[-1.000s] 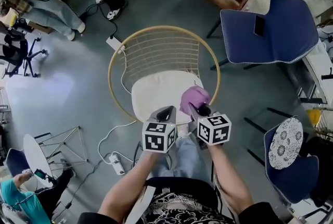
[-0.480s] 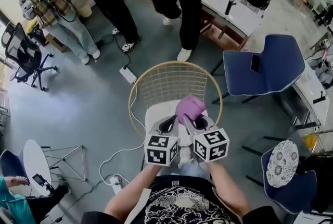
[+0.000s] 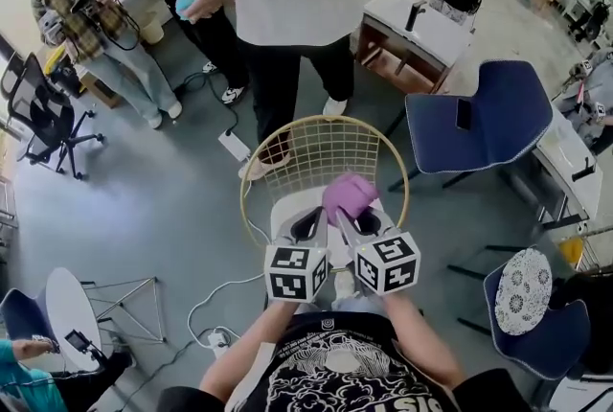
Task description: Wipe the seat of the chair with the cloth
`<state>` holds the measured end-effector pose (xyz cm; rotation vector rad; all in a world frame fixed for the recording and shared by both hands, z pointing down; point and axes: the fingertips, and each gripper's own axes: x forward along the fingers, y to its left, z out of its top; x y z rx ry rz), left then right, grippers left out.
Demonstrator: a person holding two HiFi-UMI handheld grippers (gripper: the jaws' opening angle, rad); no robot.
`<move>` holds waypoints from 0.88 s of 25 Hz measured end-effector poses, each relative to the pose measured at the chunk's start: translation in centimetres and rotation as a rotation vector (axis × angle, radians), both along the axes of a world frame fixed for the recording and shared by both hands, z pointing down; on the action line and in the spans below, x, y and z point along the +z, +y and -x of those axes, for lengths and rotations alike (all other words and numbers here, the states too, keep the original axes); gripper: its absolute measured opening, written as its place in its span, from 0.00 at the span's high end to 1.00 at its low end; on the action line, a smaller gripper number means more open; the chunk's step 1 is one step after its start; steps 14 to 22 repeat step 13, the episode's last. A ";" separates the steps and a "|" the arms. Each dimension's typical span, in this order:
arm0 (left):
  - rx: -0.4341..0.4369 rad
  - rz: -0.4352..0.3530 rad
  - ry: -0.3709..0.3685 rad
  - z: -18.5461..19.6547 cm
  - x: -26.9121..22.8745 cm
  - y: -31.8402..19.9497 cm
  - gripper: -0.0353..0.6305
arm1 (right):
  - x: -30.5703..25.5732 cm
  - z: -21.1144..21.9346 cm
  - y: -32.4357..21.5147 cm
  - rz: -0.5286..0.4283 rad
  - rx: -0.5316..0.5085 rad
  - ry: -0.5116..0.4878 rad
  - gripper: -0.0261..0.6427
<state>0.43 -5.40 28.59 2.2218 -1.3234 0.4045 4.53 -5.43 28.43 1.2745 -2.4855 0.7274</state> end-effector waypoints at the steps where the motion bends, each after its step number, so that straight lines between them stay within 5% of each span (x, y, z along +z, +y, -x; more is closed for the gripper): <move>1: 0.003 -0.001 -0.001 -0.1 0.0 0.0 0.95 | -0.1 0.1 -0.1 -0.002 -0.001 0.001 0.87; 22: 0.010 -0.005 -0.002 0.1 -0.2 -0.6 0.95 | -0.1 0.5 -0.6 0.001 -0.008 0.005 0.87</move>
